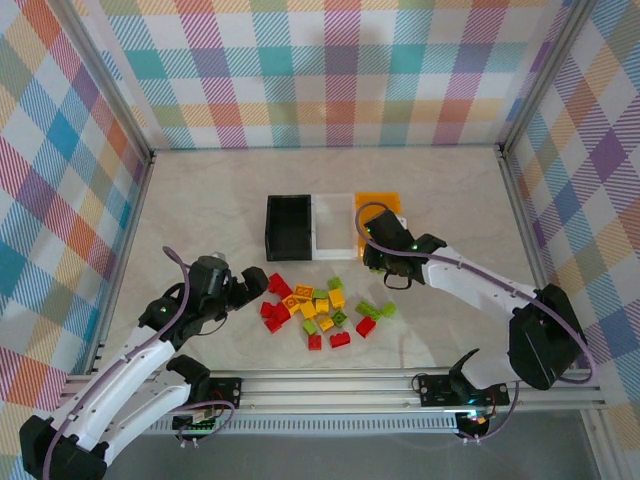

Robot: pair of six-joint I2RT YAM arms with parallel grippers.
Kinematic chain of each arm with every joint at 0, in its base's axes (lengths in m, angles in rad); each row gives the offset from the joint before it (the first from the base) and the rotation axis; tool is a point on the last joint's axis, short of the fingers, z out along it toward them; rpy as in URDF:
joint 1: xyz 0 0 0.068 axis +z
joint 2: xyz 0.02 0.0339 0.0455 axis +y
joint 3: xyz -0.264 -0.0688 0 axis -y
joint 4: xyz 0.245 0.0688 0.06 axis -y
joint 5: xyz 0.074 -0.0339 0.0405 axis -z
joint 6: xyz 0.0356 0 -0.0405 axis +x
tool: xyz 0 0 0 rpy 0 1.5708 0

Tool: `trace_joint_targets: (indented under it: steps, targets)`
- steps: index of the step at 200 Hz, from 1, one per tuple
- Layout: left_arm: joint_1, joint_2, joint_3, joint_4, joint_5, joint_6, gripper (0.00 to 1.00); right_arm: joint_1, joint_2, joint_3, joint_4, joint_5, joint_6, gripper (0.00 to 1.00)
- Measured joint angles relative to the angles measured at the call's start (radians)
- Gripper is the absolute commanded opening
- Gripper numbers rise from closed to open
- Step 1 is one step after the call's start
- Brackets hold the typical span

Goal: Sort the legos into containers by color

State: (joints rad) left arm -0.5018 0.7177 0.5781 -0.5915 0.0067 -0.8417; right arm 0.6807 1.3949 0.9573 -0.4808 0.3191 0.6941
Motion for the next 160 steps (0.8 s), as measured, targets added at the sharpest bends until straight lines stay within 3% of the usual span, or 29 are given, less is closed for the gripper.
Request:
trace_joint_targets:
  steps: [55, 115, 160]
  targets:
    - [0.000, 0.048, -0.008, 0.014, 0.002, 0.000, 1.00, 0.000, 0.035, -0.192, 0.055, -0.011, 0.001, 0.30]
    - [0.000, 0.081, -0.008, 0.022, 0.003, 0.000, 1.00, 0.000, 0.108, -0.205, 0.121, -0.011, 0.004, 0.35]
    - [0.000, 0.082, -0.010, 0.022, 0.003, 0.000, 1.00, 0.000, 0.110, -0.205, 0.138, -0.010, 0.009, 0.45]
